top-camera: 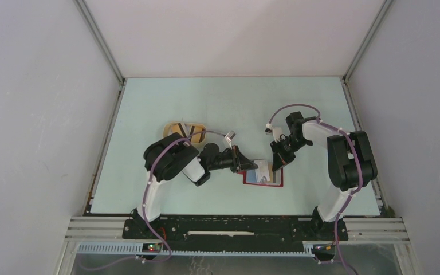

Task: Put the credit cards into the card holder
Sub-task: Insert the credit card into the card holder.

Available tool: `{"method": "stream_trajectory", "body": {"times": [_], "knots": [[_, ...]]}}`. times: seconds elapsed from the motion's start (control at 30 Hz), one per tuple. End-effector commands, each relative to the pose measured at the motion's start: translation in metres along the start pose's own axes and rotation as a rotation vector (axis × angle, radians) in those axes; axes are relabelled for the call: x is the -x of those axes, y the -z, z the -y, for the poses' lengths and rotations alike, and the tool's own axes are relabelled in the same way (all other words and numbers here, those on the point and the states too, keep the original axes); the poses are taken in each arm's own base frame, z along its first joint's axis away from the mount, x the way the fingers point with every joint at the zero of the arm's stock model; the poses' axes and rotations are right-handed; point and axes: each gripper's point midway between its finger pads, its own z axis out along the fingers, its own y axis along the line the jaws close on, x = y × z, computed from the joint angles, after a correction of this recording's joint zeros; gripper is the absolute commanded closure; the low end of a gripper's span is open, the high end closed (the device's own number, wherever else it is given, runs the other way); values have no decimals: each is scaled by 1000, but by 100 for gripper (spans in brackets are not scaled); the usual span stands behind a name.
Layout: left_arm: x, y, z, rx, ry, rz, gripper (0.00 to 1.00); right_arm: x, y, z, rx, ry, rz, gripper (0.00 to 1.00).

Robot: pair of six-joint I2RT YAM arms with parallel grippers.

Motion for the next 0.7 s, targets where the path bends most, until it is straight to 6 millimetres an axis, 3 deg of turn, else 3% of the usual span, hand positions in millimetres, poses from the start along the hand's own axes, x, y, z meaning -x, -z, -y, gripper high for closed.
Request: {"method": "stream_trajectory", "body": {"times": [0.0,0.17,0.67], "knots": [[11,5,12,-56,-26,41,100,11,7,-2,-5,8,28,97],[17,19,-2,8,-39,69,100,11,7,-1,-5,7,28,97],[16,17,-13,70,-59,50,100,11,7,-1,-6,4,26,98]]}}
